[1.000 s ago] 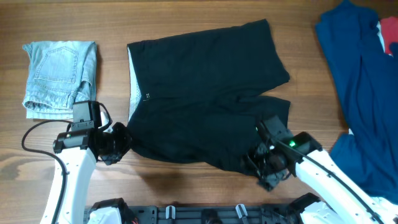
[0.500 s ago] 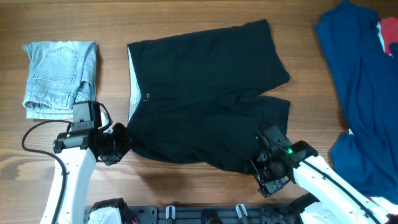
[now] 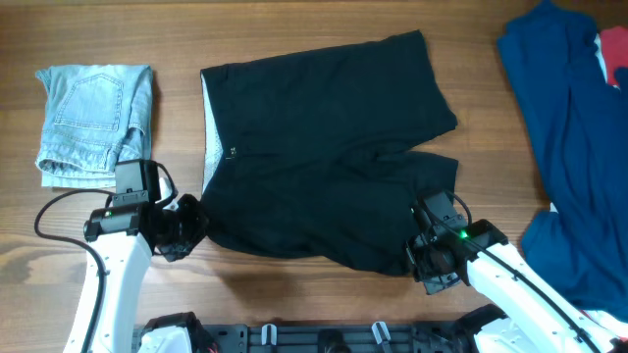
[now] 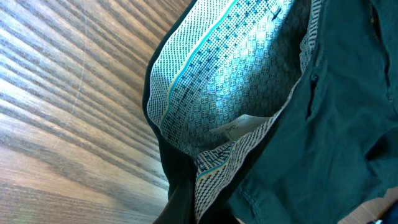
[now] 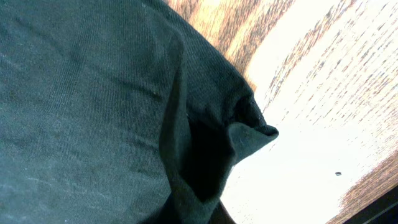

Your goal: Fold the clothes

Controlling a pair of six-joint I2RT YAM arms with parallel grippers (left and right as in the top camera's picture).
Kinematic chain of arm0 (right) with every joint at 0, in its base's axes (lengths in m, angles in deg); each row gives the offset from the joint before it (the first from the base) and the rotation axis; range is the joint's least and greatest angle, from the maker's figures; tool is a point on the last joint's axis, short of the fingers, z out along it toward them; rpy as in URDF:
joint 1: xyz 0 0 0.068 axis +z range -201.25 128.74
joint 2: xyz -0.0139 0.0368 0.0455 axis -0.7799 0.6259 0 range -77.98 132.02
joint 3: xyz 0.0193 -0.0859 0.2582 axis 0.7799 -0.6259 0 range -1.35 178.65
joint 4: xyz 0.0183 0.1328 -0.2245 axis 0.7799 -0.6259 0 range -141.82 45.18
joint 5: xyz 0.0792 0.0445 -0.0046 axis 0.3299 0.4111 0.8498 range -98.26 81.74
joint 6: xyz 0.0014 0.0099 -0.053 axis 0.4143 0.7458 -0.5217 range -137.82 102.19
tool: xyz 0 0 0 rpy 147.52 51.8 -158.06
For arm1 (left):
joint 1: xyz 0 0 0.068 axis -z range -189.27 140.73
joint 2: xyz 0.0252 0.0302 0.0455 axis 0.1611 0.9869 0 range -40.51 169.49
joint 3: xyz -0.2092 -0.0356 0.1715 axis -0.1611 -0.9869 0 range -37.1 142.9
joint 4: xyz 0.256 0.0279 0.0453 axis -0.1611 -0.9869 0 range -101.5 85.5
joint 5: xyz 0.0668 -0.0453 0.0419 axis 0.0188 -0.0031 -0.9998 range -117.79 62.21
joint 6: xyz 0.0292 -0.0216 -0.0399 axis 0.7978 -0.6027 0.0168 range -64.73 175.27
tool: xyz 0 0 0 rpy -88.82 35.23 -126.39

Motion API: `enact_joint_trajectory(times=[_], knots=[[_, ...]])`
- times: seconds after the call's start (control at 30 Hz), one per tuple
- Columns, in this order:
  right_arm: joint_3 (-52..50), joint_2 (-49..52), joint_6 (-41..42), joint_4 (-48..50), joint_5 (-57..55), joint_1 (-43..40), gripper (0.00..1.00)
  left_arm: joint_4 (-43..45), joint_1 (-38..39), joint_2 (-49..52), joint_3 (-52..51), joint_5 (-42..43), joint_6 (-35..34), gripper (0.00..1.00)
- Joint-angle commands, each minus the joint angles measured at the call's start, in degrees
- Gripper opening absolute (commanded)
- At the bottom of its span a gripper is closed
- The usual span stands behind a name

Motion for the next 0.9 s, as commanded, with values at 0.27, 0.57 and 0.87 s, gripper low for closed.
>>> enact_joint_trajectory(times=[0.27, 0.57, 0.87], knots=[[18.18, -12.31, -15.69, -20.96, -19.61, -0.24, 0.04, -11.39, -0.42, -9.99, 8.33, 0.70, 6.91, 0.04], [32.81, -17.88, -23.61, -36.28, -26.12, -0.24, 0.04, -27.23, -0.42, -22.34, 18.18, 0.68, 6.91, 0.04], [45.40, 2.86, -48.24, -20.33, -26.18, -6.05, 0.04, -14.27, -0.42, -17.18, 20.17, -10.14, 3.43, 0.04]])
